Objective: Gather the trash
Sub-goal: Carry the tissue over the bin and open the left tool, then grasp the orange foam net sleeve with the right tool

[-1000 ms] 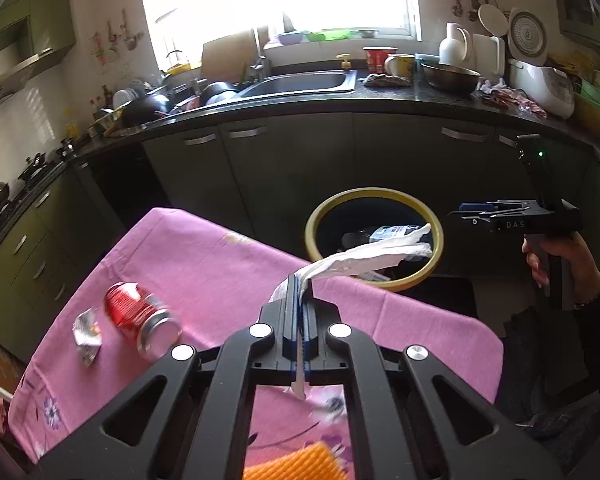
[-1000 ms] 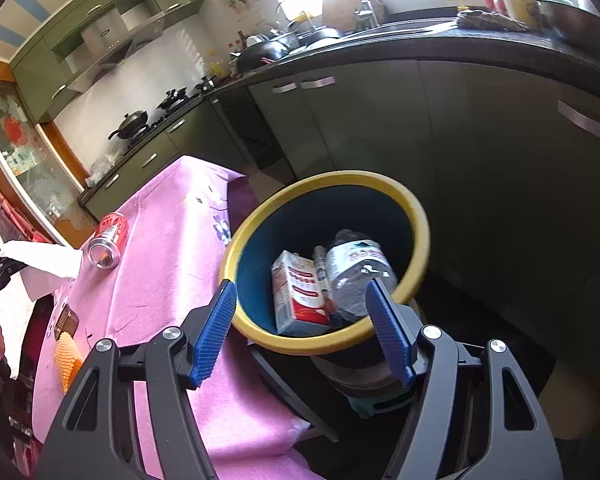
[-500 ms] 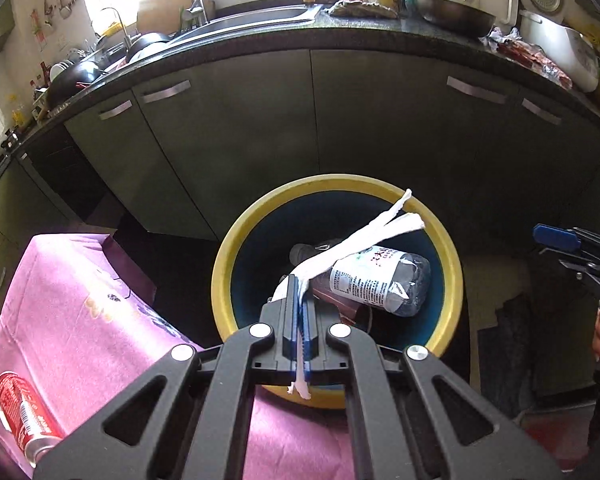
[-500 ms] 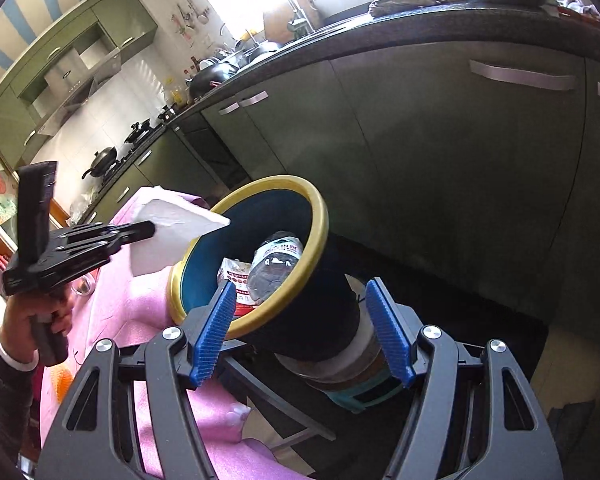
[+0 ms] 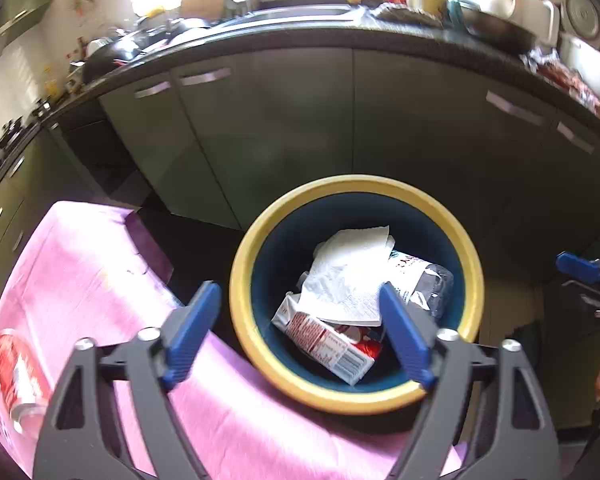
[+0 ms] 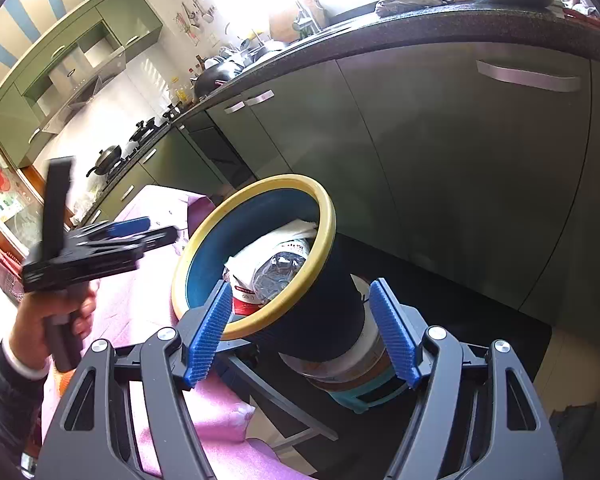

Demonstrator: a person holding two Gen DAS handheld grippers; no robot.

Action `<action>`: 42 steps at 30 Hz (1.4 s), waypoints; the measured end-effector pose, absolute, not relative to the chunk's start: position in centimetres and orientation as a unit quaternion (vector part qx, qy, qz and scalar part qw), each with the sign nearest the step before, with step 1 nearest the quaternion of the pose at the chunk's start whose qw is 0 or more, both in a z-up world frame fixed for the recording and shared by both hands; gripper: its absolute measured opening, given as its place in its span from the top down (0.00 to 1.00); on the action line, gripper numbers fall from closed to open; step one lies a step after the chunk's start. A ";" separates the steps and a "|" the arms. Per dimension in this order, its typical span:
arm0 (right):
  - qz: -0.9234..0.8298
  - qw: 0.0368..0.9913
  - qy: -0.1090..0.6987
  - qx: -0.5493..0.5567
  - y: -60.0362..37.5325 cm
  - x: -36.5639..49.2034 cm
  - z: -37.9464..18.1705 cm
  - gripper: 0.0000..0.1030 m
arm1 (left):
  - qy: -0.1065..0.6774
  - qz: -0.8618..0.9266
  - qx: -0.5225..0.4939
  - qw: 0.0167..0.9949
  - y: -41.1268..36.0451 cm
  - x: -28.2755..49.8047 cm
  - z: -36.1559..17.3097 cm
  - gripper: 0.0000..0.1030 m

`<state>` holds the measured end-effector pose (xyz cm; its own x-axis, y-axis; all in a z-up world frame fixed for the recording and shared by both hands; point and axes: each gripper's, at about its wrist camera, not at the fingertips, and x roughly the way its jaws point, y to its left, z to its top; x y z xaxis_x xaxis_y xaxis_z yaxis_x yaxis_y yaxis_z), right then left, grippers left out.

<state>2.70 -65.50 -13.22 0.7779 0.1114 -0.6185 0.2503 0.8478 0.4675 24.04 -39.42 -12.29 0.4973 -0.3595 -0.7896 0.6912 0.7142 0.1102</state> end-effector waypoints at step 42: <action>0.439 0.778 0.405 -0.194 -21.9 11.0 -11.9 0.13 | 0.332 0.005 -0.086 0.939 4.8 6.0 -8.7 0.07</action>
